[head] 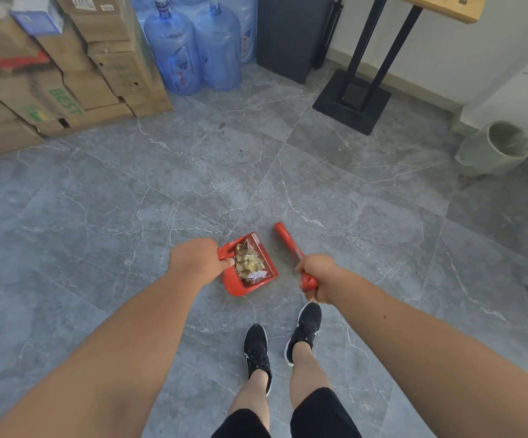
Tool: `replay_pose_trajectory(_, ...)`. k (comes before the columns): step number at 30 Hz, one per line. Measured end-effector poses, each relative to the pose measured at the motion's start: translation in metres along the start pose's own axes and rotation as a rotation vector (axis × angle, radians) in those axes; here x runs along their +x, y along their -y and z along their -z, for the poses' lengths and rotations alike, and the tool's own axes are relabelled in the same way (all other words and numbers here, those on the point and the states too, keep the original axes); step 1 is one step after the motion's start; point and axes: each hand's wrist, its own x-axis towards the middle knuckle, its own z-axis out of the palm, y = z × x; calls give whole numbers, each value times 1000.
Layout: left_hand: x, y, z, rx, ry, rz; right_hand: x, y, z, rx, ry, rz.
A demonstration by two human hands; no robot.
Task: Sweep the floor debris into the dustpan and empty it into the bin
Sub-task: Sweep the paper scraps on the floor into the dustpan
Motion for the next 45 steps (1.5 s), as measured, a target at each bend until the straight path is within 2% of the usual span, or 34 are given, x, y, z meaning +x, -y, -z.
replay_pose_trajectory(2, -1, -2, -2, 6, -19, -6, 3, -10, -7, -8, -12, -17)
replay_pose_trajectory(6, -3, -8, -3, 2, 6, 7, -3, -21, -11, 87, 73, -16)
replay_pose_trajectory(14, -11, -8, -1, -82, 72, 30, -23, -11, 19, 121, 155, -43)
replay_pose_trajectory(24, -19, 18, -7, -119, 32, 76, -38, -1, 38, 4, 71, 83)
replay_pose_trajectory(31, -17, 15, -1, -274, 5, 59, -38, 5, 63, 79, 5, 106)
replay_pose_trajectory(37, -7, -8, 25, -326, -35, 13, -38, 17, 102, 209, -41, 80)
replay_pose_trajectory(45, 9, -77, 67, -306, -73, -94, -48, 10, 157, 352, -73, 82)
